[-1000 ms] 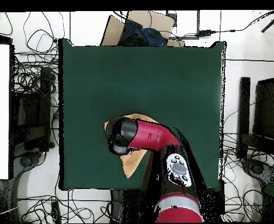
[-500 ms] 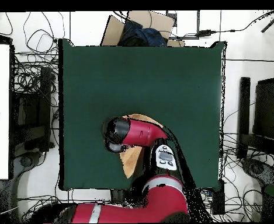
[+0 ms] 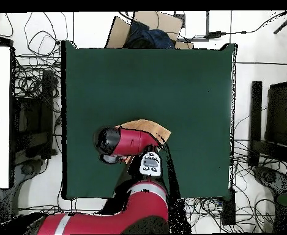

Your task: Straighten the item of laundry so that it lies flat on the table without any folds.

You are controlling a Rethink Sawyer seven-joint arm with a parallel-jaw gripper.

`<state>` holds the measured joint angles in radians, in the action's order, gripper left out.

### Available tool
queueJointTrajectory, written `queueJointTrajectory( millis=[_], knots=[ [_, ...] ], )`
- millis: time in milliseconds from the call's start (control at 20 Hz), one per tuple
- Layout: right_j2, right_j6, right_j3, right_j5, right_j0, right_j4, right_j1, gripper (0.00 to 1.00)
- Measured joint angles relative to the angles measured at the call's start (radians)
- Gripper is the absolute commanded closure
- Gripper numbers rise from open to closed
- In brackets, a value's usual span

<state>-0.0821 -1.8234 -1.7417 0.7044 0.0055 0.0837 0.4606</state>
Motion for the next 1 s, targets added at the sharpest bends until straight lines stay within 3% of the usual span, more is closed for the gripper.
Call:
queueJointTrajectory(
  millis=[600,1000],
  knots=[
    [-0.055,0.0,0.05,0.022,0.04,0.05,-0.015,0.0],
    [-0.081,-0.009,0.148,0.143,0.077,0.096,-0.048,0.0]
  ],
)
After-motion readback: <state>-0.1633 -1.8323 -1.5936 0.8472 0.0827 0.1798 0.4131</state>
